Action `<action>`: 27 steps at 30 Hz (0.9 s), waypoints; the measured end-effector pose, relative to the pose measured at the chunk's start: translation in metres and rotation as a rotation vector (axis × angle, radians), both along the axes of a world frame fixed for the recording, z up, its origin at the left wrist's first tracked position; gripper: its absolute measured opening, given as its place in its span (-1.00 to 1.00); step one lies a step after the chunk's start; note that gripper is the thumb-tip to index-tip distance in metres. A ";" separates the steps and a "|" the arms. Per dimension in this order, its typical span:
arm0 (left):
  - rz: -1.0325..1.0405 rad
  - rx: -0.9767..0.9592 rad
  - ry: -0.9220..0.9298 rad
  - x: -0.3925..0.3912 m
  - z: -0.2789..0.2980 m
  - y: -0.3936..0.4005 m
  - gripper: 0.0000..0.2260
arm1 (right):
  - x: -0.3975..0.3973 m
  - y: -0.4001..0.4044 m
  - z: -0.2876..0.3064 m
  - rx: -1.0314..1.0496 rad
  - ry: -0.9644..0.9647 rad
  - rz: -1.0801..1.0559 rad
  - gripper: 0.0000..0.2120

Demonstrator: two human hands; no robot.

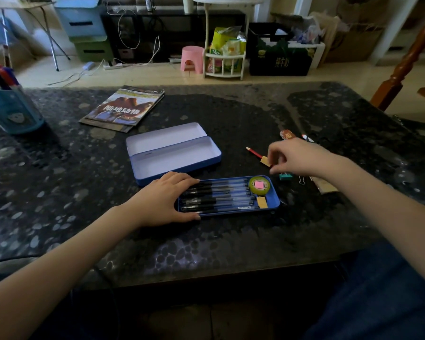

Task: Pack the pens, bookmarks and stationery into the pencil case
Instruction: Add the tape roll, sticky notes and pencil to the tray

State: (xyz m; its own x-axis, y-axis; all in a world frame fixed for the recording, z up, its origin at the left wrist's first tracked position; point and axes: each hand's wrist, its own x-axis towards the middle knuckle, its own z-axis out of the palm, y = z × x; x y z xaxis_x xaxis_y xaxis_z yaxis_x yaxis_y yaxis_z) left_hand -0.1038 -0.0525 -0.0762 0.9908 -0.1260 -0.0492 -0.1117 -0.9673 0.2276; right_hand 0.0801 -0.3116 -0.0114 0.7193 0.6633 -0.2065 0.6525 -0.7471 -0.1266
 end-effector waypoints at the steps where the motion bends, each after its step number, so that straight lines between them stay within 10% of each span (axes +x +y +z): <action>1: 0.002 0.000 -0.001 0.000 0.000 0.000 -0.19 | 0.006 -0.002 -0.004 0.013 -0.077 -0.021 -0.75; 6: 0.006 0.000 0.002 -0.001 0.001 -0.001 -0.20 | 0.026 -0.003 -0.039 -0.195 -0.300 0.125 -0.43; 14: 0.001 -0.005 0.002 0.000 0.000 0.001 -0.19 | 0.024 0.002 -0.037 -0.075 -0.416 0.144 -0.69; 21: 0.003 0.002 0.005 0.001 0.000 0.001 -0.19 | -0.002 -0.004 -0.003 -0.027 0.169 0.160 -0.76; 27: 0.013 -0.004 0.008 -0.001 -0.001 0.000 -0.18 | -0.020 -0.001 0.001 -0.300 0.185 0.210 -0.74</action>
State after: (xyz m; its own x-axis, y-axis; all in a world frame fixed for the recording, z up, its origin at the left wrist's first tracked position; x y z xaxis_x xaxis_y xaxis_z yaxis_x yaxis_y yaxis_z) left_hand -0.1046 -0.0521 -0.0768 0.9920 -0.1133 -0.0564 -0.0974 -0.9679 0.2318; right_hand 0.0606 -0.3121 -0.0100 0.5070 0.6829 -0.5260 0.7817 -0.6214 -0.0532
